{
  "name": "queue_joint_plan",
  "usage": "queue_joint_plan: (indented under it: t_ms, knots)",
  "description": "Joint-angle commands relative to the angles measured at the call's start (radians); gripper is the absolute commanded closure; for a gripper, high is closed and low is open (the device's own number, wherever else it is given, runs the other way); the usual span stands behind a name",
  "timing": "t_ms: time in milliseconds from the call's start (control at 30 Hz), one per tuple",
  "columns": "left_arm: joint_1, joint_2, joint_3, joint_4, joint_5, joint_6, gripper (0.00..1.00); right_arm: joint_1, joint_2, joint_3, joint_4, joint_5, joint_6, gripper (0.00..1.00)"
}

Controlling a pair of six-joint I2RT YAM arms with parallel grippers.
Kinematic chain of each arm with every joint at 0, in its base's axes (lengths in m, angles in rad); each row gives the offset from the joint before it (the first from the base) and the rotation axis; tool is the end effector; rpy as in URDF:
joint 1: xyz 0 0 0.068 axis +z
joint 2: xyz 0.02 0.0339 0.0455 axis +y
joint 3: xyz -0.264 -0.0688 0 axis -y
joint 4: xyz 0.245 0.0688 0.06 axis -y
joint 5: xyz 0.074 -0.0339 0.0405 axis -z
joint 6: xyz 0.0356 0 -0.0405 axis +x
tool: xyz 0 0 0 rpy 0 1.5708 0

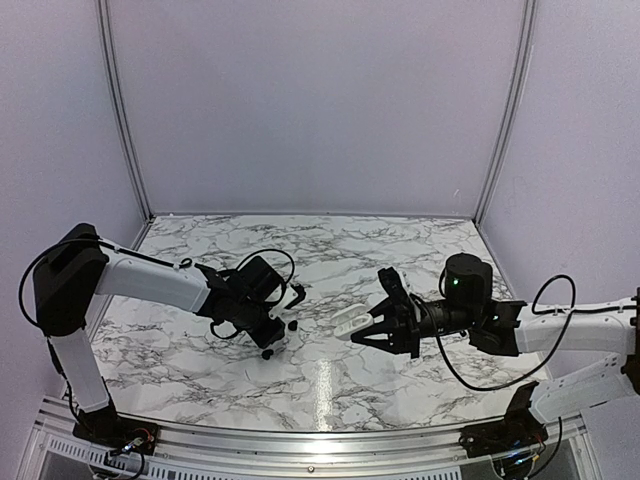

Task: Insert the wireless bluetooth earbuds into the charging case
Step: Move the left earbud to the center of the board.

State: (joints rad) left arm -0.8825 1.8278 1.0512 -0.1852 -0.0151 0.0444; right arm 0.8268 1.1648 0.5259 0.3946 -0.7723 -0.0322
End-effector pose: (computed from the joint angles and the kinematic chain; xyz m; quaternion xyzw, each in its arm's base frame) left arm 0.2333 -0.2828 0.1500 0.4244 0.8544 -0.1154 0.2768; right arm 0.1475 0.1969 0.2340 -0.5148 0.5671 0.4943 0.4111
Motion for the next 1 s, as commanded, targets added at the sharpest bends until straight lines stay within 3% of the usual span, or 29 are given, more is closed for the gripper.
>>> queue_joint_plan:
  t_ms: [0, 333, 500, 967]
  knots:
    - [-0.001, -0.021, 0.000, -0.023, 0.012, 0.001, 0.77, 0.008, 0.008, 0.015, 0.002, 0.004, -0.002, 1.00]
    - [-0.022, -0.044, -0.011, -0.025, -0.011, 0.007, 0.77, 0.008, 0.016, 0.017, 0.003, -0.003, 0.000, 1.00]
    - [-0.028, -0.047, -0.019, -0.025, -0.013, 0.007, 0.65, 0.007, 0.016, 0.017, 0.004, -0.004, 0.000, 1.00]
    - [-0.032, -0.019, -0.016, -0.024, 0.006, 0.025, 0.72, 0.008, 0.019, 0.019, 0.003, -0.003, -0.002, 1.00]
